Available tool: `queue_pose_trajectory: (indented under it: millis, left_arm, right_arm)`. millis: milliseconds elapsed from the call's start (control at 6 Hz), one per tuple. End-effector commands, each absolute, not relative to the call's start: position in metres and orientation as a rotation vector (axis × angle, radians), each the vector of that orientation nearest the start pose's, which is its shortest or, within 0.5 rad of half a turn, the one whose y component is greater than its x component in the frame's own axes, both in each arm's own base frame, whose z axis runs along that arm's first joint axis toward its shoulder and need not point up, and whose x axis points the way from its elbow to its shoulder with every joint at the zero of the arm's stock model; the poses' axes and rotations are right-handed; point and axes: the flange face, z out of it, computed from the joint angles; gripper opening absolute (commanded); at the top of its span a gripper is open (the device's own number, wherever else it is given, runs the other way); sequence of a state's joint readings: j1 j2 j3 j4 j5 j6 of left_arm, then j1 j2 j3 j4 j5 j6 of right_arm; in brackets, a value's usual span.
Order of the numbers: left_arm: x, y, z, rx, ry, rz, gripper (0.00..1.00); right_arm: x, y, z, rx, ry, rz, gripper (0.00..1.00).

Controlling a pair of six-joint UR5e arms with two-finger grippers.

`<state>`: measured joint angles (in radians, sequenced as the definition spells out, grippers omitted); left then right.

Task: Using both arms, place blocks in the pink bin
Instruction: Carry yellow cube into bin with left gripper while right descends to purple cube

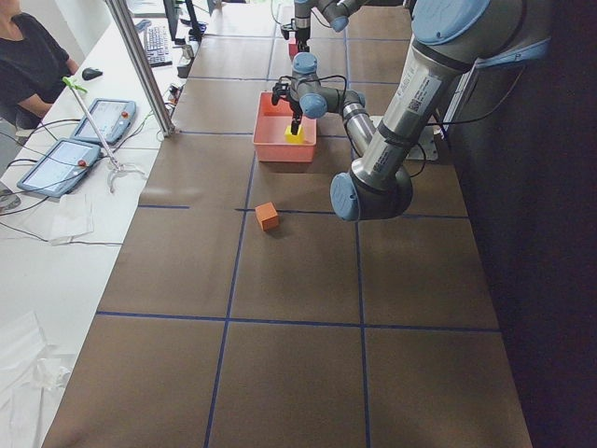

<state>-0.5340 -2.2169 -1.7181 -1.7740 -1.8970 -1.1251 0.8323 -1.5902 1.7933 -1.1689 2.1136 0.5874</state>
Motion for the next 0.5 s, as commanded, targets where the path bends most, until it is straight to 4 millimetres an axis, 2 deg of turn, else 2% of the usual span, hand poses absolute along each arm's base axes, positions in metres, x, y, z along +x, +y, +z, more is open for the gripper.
queue_pose_trajectory:
  millis: [0, 167, 333]
  left_arm:
    - [0.511, -0.422, 0.18, 0.217, 1.029, 0.083, 1.0]
    - [0.49, -0.414, 0.173, 0.236, 1.054, 0.083, 1.0]
    - [0.456, -0.411, 0.198, 0.248, 1.041, 0.067, 1.0]
  right_arm:
    - [-0.3, -0.425, 0.527, 0.155, -0.742, -0.332, 0.8]
    - [-0.3, -0.425, 0.524, 0.155, -0.75, -0.334, 0.06]
    - [-0.295, -0.427, 0.517, 0.168, -0.758, -0.33, 0.0]
